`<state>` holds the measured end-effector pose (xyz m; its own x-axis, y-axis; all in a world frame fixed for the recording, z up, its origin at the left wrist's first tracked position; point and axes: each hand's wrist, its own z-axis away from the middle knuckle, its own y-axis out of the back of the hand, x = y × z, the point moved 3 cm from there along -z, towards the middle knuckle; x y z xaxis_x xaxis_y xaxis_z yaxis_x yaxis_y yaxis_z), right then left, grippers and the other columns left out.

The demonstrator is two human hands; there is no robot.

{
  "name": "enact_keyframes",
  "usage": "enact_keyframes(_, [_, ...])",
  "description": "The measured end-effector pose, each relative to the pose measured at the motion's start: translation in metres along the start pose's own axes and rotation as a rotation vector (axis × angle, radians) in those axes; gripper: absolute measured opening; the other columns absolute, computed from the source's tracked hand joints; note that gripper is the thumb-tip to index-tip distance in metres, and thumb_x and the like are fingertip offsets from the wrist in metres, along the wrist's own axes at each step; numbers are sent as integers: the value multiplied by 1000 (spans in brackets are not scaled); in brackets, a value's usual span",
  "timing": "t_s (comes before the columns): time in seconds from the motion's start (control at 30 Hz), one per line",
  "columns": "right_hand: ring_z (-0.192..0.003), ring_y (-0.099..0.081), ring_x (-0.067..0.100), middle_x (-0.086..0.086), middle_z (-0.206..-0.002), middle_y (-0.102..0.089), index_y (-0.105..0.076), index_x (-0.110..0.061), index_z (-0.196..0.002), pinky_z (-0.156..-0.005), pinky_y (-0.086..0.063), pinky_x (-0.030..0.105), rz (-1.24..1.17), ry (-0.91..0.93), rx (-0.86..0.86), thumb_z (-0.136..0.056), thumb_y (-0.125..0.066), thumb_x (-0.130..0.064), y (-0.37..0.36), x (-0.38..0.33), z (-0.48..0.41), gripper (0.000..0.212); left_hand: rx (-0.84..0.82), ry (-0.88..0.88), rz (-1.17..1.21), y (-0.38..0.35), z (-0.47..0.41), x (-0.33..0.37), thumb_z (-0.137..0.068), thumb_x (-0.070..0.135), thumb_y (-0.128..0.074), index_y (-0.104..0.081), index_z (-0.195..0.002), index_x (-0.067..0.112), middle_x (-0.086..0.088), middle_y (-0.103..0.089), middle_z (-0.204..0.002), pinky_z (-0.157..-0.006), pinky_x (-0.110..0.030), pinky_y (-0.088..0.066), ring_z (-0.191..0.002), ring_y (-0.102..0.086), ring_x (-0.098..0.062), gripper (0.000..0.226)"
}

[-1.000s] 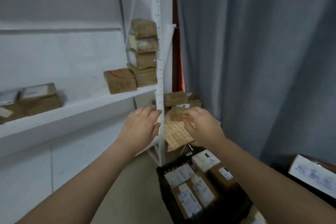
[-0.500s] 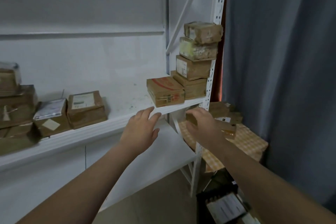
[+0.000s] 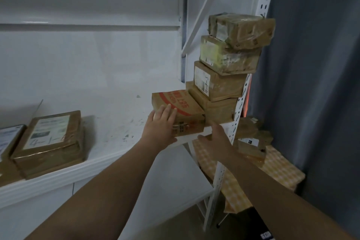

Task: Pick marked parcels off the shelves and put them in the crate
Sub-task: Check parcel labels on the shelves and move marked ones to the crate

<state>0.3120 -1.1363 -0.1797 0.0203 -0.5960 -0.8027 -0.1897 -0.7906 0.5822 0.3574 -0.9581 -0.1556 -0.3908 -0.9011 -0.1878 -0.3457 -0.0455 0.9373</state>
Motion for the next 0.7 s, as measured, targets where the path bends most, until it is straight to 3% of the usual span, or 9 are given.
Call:
enact_keyframes(0.13, [-118,-46,10,-8,-129,-50,-39,-24,-140,-94,-45,28,-222,-16,18,-91,-60,-29,-13,-2,-14,53,53,-15,-1,-13,-5,-1,-75,60,-65,-20,-148,14,-8,-29,-151,-115,-44,-19,-140,-25,-28,97])
enact_keyframes(0.27, [-104,-53,11,-6,-115,-51,-39,-21,-123,-91,-46,31,-527,-137,79,-92,-58,-36,-30,-5,-9,40,233,-37,-49,-19,16,-6,-56,59,-80,-49,-129,7,-14,-55,-123,-101,-47,-40,-114,-52,-33,95])
enact_keyframes(0.37, [-99,-59,16,-1,-107,-55,-41,-23,-104,-91,-53,41,-704,-182,91,-90,-62,-37,-44,-9,-6,29,291,-47,-96,-22,33,-13,-53,54,-82,-48,-124,4,-17,-56,-115,-95,-49,-43,-105,-53,-34,93])
enact_keyframes(0.47, [-98,-60,16,0,-105,-55,-43,-25,-94,-86,-55,37,-722,-154,94,-91,-59,-34,-56,-20,2,19,309,-23,-131,-22,46,-23,-56,47,-83,-43,-128,7,-17,-55,-113,-88,-50,-44,-101,-53,-35,91])
enact_keyframes(0.6, [-104,-61,23,5,-111,-59,-54,-26,-97,-79,-54,30,-759,-53,79,-97,-50,-32,-58,-34,7,7,356,8,21,-1,54,-51,-51,38,-85,-40,-132,10,-17,-58,-111,-83,-48,-47,-94,-56,-37,97])
enact_keyframes(0.7, [-113,-54,16,-9,-120,-56,-56,-30,-113,-91,-48,32,-670,61,53,-95,-55,-27,-53,-45,-1,18,388,93,313,29,61,-80,-62,38,-82,-31,-144,9,-16,-53,-121,-87,-43,-46,-102,-55,-33,101])
